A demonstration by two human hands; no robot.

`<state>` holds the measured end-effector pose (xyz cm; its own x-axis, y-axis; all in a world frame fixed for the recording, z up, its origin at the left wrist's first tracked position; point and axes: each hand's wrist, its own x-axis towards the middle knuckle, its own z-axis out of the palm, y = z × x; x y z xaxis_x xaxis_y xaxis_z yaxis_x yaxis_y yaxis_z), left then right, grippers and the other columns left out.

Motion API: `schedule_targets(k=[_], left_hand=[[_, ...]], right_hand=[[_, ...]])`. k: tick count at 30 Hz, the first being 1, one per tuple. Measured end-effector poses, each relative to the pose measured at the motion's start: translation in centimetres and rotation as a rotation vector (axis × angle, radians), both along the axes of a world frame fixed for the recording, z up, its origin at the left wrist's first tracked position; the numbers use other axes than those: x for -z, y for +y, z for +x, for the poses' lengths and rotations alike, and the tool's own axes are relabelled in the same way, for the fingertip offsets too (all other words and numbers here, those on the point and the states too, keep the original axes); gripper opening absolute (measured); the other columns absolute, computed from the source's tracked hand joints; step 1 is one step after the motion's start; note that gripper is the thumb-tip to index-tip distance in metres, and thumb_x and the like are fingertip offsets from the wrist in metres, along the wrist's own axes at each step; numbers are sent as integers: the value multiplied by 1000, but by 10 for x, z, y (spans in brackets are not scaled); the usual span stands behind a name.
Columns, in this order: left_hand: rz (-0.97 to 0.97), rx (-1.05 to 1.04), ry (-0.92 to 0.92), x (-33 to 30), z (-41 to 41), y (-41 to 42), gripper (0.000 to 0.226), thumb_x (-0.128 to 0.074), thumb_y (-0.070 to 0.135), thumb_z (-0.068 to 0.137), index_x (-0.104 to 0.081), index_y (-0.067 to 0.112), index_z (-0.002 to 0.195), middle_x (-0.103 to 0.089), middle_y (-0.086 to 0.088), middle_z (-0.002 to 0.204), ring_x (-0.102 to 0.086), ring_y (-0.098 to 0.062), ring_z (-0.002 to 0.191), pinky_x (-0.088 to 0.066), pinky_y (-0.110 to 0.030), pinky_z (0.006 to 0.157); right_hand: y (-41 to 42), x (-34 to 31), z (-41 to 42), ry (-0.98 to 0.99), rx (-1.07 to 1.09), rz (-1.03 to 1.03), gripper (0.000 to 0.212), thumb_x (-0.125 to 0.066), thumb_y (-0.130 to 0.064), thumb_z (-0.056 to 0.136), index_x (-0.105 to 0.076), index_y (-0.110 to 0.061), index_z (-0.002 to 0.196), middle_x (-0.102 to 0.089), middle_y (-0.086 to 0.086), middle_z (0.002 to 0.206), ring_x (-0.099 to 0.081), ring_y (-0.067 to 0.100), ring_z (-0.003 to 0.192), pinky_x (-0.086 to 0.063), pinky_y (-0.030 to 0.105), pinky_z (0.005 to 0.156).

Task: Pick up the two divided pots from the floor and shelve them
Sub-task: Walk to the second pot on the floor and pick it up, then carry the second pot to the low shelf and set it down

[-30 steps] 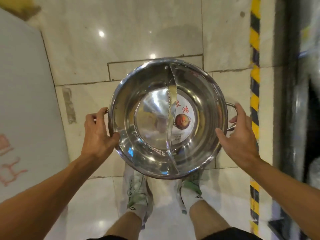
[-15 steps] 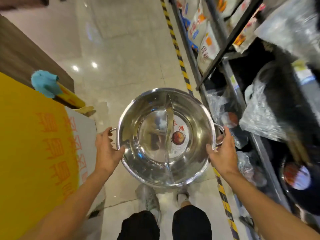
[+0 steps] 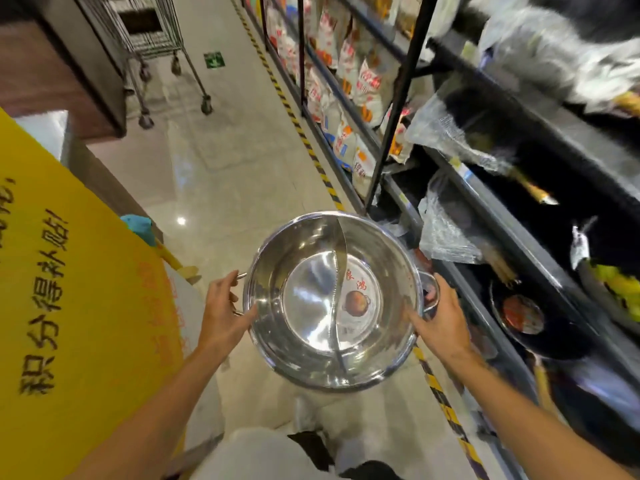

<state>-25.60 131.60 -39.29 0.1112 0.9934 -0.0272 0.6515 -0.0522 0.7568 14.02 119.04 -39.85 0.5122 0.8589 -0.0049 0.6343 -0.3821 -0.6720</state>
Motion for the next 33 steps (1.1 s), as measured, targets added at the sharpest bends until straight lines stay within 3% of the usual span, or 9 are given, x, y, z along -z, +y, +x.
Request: schedule_targets(k=[4, 10, 15, 17, 19, 21, 25, 29, 33], left_hand=[[21, 6, 7, -8, 1, -67, 85, -83, 37, 73, -38, 28, 144, -41, 6, 123, -53, -9, 91, -44, -13, 67], [4, 86, 66, -19, 15, -173, 84, -81, 47, 70, -40, 30, 141, -41, 7, 122, -53, -6, 91, -48, -19, 71], [-12, 224, 55, -27, 36, -241, 85, -82, 46, 70, -40, 28, 142, -41, 3, 124, -52, -5, 91, -49, -22, 72], [-15, 304, 43, -28, 44, -263, 86, -82, 49, 69, -41, 28, 142, -40, 5, 123, -52, -5, 91, -49, -24, 74], [0, 393, 33, -24, 53, -285, 84, -83, 45, 70, -42, 28, 141, -42, 3, 124, -53, -7, 91, -50, -27, 74], [2, 492, 24, -15, 64, -306, 81, -83, 42, 70, -44, 26, 140, -43, -1, 125, -54, -8, 89, -52, -31, 73], [-17, 684, 44, 3, 82, -357, 80, -82, 41, 72, -43, 27, 141, -42, 0, 123, -53, -8, 89, -44, -16, 65], [-83, 842, 48, 17, 99, -418, 82, -82, 39, 73, -43, 24, 143, -43, -1, 125, -52, -7, 90, -48, -22, 70], [-101, 978, 90, 21, 132, -479, 83, -82, 38, 74, -42, 20, 144, -43, -2, 125, -53, -8, 88, -45, -17, 66]], right_hand=[[-71, -7, 3, 24, -35, 30, 86, -77, -54, 73, -31, -42, 144, -44, -23, 102, -54, 2, 89, -45, 24, 70], [-209, -12, 3, 47, 78, -36, 89, -80, -34, 78, -28, -31, 150, -47, -9, 110, -52, 12, 91, -43, 31, 78], [-323, -17, 1, 51, 200, -24, 90, -79, -33, 77, -28, -33, 151, -48, -5, 112, -57, 20, 102, -44, 33, 82], [-370, -14, -5, 41, 291, -17, 92, -79, -38, 76, -26, -36, 152, -50, -3, 122, -56, 18, 107, -47, 36, 88], [-421, -10, -14, 63, 369, -20, 94, -78, -43, 75, -22, -43, 151, -47, -12, 119, -55, 10, 101, -48, 33, 82], [-472, -6, -26, 57, 446, -41, 94, -77, -46, 76, -22, -39, 152, -45, -15, 114, -56, 9, 99, -44, 26, 75], [-576, 0, -65, 27, 613, -107, 95, -77, -45, 78, -25, -25, 155, -49, -2, 131, -53, 19, 119, -49, 35, 87], [-671, -3, -100, -14, 733, -157, 90, -77, -41, 79, -29, -23, 154, -53, -2, 118, -58, 16, 102, -46, 29, 73], [-752, -6, -116, 4, 830, -176, 88, -76, -43, 80, -30, -23, 153, -53, -4, 121, -57, 16, 106, -50, 31, 81]])
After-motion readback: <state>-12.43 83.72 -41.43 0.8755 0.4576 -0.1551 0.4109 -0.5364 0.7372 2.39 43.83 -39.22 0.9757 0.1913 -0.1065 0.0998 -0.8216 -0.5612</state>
